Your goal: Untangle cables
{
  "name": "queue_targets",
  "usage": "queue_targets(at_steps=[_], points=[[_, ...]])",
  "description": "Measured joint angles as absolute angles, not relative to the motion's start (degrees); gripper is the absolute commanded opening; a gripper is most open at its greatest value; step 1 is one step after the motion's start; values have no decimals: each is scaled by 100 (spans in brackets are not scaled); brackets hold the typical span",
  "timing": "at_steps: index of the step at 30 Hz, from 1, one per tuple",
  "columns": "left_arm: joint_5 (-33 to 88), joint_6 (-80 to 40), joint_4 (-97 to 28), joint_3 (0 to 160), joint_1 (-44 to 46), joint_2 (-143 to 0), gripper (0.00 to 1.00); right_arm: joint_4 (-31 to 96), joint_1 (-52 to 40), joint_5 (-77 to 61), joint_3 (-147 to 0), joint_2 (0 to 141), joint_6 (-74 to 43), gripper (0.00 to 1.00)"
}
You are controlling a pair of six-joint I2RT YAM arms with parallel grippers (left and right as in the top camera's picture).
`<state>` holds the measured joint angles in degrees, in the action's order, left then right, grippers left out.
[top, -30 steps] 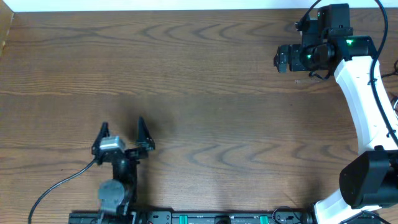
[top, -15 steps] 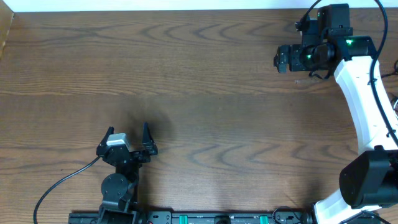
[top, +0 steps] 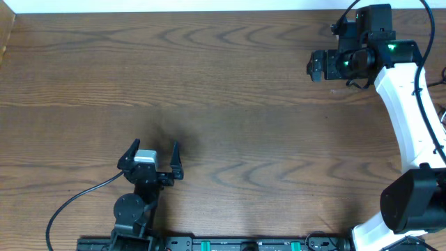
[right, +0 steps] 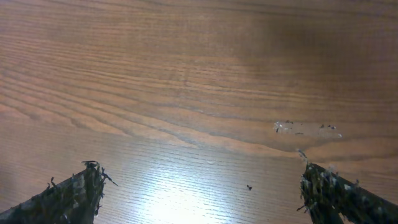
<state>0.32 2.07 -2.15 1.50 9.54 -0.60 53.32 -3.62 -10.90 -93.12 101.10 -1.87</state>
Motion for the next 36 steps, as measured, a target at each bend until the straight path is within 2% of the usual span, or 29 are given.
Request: queue_targets(at_steps=[36], points=[[272, 388, -235, 150, 954, -60, 97, 5332, -362, -1090, -9312, 10108, -187, 99]])
